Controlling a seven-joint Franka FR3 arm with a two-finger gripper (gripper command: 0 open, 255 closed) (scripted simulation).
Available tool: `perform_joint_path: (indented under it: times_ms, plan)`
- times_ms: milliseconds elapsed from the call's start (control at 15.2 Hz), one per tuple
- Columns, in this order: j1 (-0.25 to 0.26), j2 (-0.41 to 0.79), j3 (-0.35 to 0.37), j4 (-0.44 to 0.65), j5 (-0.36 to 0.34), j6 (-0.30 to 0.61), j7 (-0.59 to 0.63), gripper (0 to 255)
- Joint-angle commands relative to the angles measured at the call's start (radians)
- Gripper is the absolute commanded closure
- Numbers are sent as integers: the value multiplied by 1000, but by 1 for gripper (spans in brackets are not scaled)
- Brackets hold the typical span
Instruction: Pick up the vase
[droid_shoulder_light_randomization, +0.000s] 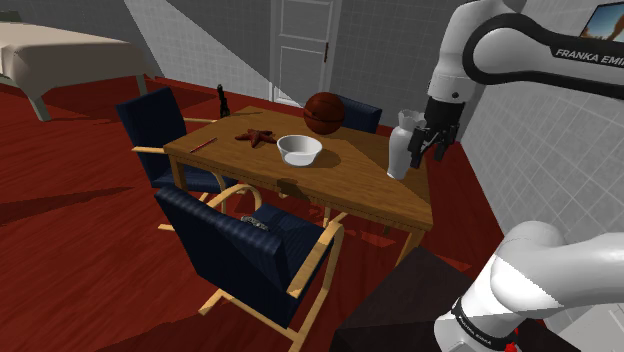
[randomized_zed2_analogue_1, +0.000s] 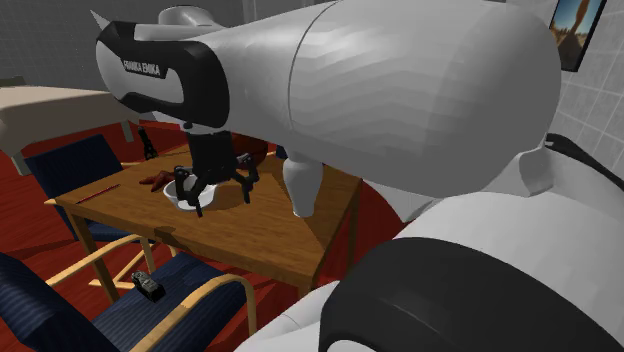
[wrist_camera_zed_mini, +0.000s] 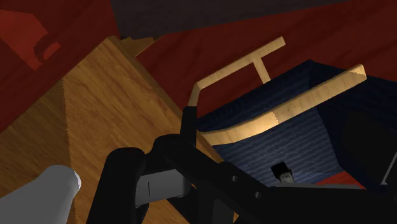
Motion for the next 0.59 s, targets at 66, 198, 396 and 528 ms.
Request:
perform_joint_path:
  times_ms: [66,198,396,528]
  plan:
    - [-5,20,-17,10,-21,11,-24,0]
    - [-13,63,-50,32,-61,34,-72,0]
    - [-24,133,-98,74,-115,69,-141,0]
    - [-30,183,-129,108,-146,92,-186,0]
